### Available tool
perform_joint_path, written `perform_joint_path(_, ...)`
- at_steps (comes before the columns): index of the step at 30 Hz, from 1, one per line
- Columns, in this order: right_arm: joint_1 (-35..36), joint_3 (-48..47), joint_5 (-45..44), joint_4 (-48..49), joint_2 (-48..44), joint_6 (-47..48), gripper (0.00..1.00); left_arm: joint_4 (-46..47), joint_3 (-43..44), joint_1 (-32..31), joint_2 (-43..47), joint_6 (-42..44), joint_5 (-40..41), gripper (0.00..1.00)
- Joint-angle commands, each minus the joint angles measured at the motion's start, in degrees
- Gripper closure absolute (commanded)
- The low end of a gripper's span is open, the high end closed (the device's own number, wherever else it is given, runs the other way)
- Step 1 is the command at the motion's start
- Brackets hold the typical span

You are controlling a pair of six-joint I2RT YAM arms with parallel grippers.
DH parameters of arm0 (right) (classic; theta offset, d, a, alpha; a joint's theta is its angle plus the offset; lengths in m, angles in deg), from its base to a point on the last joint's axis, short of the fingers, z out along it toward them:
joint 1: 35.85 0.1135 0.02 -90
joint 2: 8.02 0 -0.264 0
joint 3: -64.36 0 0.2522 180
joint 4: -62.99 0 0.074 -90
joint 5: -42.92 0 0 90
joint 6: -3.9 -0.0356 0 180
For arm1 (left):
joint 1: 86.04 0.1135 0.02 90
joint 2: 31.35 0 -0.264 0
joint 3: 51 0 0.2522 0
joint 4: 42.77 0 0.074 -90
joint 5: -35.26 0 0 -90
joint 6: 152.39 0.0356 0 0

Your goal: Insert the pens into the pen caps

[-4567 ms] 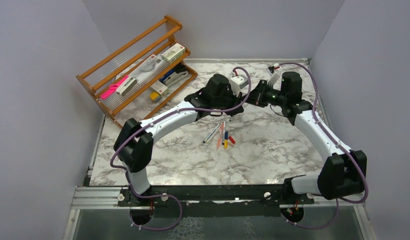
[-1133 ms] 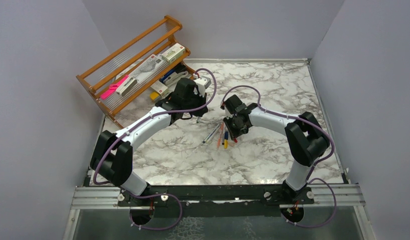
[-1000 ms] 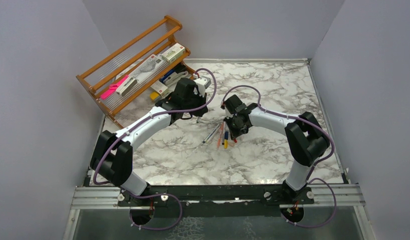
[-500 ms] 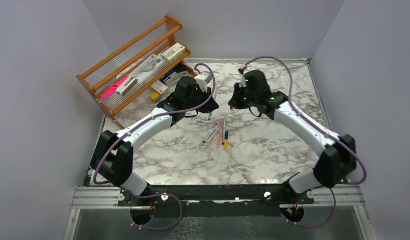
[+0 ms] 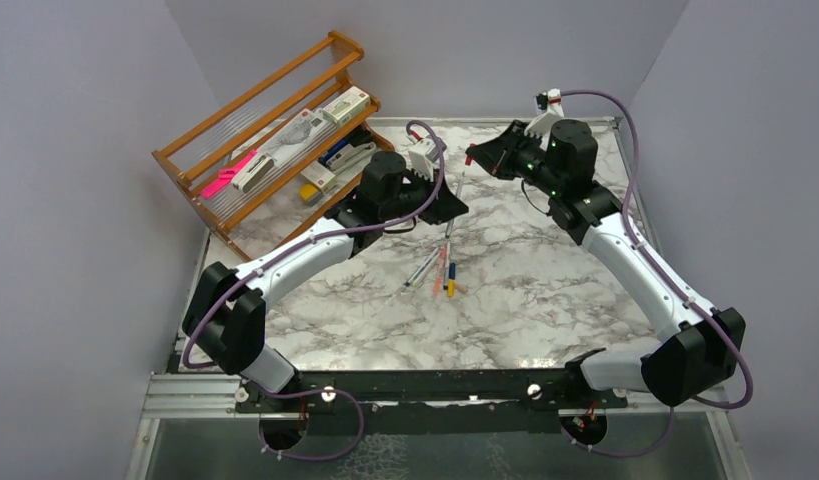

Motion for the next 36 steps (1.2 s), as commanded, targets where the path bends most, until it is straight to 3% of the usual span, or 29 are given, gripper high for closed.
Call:
perform_joint_path(1, -0.1, 1.0, 6.4, 4.6, 0.0, -1.5, 0.98, 3.2, 2.7, -1.2, -0.9, -0.6, -2.8, 1.00)
perform_joint_path(36, -0.3, 2.0, 3.1, 1.3, -2.5, 2.6, 0.98, 2.3, 3.3, -1.3, -0.9, 0.8, 0.1, 1.00)
